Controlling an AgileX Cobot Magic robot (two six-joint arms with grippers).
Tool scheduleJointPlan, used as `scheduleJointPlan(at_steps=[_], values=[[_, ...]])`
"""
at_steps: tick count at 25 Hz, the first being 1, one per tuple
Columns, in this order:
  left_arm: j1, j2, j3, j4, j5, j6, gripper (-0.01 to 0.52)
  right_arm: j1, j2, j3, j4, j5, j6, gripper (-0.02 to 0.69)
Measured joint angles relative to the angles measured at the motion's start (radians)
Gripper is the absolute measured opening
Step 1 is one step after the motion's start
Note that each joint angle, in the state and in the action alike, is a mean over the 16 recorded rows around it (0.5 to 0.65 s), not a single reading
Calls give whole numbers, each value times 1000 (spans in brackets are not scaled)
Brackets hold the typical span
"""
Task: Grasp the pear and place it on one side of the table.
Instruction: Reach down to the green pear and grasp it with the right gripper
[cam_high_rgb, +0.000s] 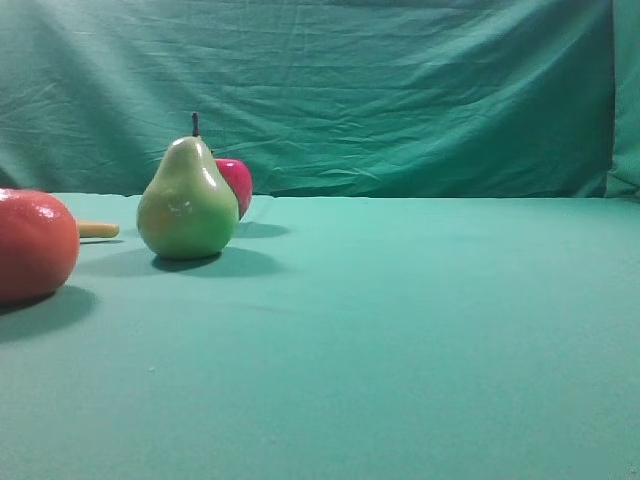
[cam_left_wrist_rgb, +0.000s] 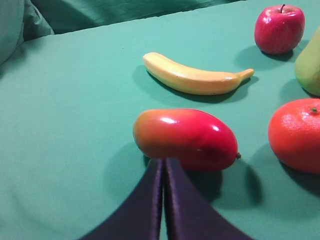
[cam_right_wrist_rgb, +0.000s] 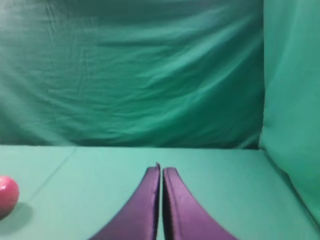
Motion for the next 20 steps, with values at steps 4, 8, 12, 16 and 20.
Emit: scheduleJointPlan(at_steps=[4, 8, 12, 16, 20], values=[[0, 0, 0, 0, 0, 0, 0, 44, 247, -130, -15, 81, 8, 0], [0, 0, 0, 0, 0, 0, 0, 117, 471, -264, -27, 208, 7, 0], [0, 0, 0, 0, 0, 0, 0, 220, 656, -398, -32, 357, -9, 0], [0, 0, 0, 0, 0, 0, 0, 335, 803, -539, -17, 505, -40, 0], [0, 0, 0, 0, 0, 0, 0, 431, 926, -682, 44, 620, -109, 0]])
